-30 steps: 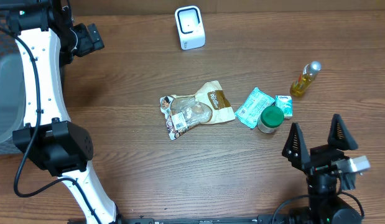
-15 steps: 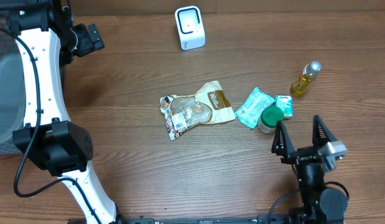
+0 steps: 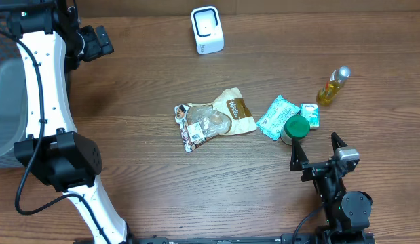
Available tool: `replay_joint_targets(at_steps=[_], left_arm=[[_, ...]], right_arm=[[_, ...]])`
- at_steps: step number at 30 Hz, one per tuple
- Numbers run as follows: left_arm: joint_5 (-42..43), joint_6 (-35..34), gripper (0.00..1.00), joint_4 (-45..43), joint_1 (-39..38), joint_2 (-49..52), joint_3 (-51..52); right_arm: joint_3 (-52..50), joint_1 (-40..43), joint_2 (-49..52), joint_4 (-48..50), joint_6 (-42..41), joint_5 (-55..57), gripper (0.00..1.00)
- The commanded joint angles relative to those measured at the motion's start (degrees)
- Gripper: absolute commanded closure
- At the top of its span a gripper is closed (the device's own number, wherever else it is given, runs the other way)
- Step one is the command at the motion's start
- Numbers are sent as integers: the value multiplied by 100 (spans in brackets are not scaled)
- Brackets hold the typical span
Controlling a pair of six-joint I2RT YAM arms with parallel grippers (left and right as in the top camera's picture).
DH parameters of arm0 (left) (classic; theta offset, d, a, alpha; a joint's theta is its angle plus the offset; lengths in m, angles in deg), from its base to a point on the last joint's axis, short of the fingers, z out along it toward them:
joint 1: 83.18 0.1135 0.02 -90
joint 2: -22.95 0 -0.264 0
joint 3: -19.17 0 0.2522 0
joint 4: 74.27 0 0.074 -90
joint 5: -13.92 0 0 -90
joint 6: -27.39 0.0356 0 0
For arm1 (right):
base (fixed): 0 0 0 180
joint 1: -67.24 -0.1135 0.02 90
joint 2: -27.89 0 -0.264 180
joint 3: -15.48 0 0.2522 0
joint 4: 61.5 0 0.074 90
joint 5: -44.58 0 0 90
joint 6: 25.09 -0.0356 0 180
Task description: Scan the item barcode
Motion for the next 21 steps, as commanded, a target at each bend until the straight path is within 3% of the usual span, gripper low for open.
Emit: replay_joint_targets(at_steps=[1,21], left_arm=[[2,0,1,-4,-39,-9,-76],[2,0,0,-4,-39,-9,-76]], right_arm=[[-61,33,-46,20,774,-9,0],[-61,37,-46,22,717,-11,0]])
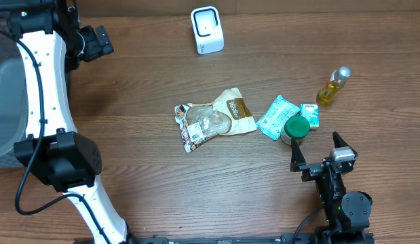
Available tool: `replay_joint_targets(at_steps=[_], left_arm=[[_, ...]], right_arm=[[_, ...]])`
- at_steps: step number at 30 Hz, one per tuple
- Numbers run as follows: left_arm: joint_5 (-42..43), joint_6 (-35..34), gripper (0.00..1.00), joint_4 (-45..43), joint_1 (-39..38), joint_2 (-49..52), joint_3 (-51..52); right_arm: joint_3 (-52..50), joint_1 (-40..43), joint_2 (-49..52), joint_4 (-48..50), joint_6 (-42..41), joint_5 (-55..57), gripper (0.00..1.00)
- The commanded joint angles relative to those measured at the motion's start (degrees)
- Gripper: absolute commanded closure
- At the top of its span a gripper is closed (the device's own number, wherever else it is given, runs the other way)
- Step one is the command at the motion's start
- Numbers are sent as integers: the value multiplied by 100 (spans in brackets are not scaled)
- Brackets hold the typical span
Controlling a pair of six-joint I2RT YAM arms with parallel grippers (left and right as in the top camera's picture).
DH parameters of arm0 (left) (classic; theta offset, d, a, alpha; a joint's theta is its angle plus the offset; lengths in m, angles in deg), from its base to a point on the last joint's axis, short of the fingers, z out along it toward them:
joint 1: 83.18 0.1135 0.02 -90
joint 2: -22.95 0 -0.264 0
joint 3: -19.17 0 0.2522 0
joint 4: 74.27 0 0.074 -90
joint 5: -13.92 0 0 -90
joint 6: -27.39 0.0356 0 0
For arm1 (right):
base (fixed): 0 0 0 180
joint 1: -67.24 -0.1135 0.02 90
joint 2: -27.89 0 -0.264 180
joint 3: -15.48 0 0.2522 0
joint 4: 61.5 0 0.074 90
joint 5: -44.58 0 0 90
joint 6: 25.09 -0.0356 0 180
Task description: Scan the item barcode
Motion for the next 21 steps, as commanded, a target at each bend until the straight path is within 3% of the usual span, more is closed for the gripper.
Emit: replay_joint_targets(at_steps=[1,21], left_arm=[[4,0,1,-4,-39,-9,-76],[0,0,0,-4,-72,50,-76]], right_arm=[[-61,39,-48,24,33,-9,0],[-61,39,-48,24,33,-9,0]])
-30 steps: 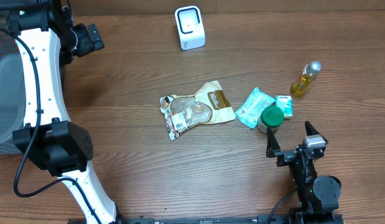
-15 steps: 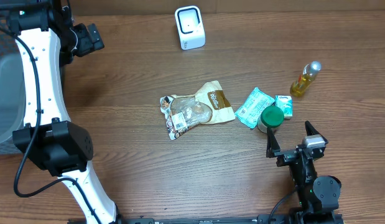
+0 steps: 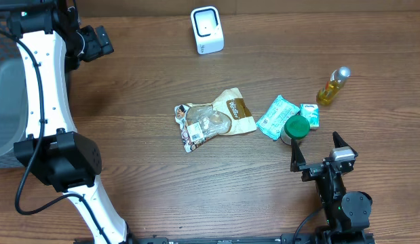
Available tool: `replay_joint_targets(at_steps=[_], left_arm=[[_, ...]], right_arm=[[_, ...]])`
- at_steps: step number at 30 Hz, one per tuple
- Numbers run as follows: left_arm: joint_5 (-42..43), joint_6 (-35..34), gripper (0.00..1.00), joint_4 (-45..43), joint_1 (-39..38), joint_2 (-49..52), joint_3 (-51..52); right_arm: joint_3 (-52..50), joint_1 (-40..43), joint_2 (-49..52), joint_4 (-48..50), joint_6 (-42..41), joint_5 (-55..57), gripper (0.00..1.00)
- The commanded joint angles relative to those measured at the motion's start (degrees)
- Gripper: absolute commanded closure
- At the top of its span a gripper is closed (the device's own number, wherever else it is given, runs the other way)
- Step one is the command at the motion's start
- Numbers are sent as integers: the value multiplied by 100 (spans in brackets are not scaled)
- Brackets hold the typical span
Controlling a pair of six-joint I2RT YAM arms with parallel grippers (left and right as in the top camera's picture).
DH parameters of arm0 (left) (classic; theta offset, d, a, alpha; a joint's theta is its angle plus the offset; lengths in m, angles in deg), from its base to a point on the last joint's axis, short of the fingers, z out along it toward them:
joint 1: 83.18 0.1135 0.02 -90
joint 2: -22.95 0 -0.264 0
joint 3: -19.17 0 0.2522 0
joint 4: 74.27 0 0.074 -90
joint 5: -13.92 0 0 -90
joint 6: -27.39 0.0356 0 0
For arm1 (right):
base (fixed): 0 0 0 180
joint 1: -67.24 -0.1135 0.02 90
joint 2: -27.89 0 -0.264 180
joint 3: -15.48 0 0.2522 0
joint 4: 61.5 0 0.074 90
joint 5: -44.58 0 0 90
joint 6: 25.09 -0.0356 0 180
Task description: Scan the item barcode
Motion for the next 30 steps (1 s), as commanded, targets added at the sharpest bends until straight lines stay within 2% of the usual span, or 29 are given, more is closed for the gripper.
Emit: replay_joint_targets(at_steps=[1,12,26,30], left_arm=[[2,0,0,-4,-79,48,-76],[0,0,0,-4,-76,-535,-76],[2,0,0,-4,-76,-2660,-48],[2,0,1,-7,-76,-3163,472]], right_arm=[[-61,37,-48,20,24,-9,0],[-61,37,-48,20,24,-9,0],[-61,37,-48,20,24,-9,0],[-61,37,-48,20,24,-9,0]])
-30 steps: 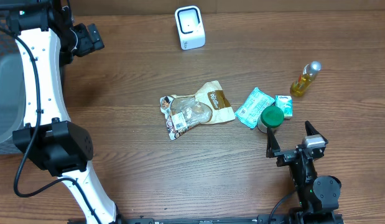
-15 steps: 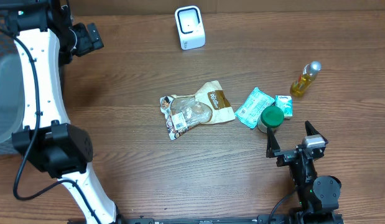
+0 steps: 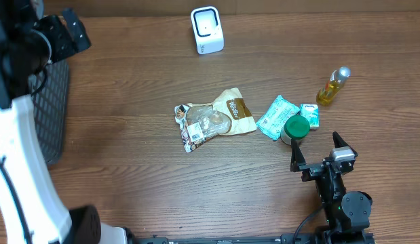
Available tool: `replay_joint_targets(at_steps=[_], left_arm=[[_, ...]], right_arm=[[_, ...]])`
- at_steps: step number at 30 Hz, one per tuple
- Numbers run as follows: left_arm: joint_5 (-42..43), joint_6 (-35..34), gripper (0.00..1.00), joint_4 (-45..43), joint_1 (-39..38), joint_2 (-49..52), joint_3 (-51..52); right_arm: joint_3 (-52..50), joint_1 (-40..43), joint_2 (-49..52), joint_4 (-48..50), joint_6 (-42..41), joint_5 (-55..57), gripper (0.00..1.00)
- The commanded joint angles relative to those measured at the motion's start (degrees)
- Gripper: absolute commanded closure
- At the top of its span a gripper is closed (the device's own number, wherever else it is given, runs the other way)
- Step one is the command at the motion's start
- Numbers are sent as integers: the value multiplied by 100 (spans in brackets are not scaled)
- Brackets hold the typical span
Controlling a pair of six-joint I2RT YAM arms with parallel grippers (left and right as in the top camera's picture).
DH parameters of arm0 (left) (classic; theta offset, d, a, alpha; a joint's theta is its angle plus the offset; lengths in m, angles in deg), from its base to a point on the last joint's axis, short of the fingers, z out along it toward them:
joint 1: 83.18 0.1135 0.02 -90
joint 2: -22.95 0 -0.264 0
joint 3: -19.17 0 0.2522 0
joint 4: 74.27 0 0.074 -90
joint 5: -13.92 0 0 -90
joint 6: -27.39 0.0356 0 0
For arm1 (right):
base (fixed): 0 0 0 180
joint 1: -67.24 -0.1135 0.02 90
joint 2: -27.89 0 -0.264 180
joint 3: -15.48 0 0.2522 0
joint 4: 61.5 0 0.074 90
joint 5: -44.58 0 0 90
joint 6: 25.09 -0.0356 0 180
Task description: Scan the item barcode
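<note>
The white barcode scanner stands upright at the back of the table. Several items lie mid-table: a crumpled pair of snack bags, a teal packet, a green-lidded jar, a small teal box and a yellow bottle. My right gripper is open just in front of the jar, with nothing between its fingers. At the far back left my left gripper hangs over the table's edge, its fingers too dark to read.
A dark mesh basket stands off the table's left edge. My left arm's white links rise along the left side, close under the camera. The wooden table runs bare in front of the items.
My left arm has swung to the left and nearer the camera, and its gripper now sits further left at the back. The right gripper and all items are where they were.
At the oldest moment my right gripper stood open in front of the green-lidded jar, and it sat very slightly lower from the second moment on. The left arm held still at the back left through all three, and by now has shifted leftward. No item has moved.
</note>
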Motion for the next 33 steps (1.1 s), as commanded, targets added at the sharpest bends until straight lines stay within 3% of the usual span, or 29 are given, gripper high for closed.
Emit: replay_joint_targets(at_steps=[1,10,25,33], left_arm=[[0,0,0,11,-48,-503,673],[0,0,0,17,-52,-1906,3757],[4,-11,0,-15,-52,-3250,7064],[177,-127,0,-2026,-98,-3886,8417]], right_arm=[[-61,37,-48,17,24,-9,0],[-61,37,-48,17,24,-9,0],[-61,37,-48,17,24,-9,0],[-61,37,-48,17,24,-9,0]])
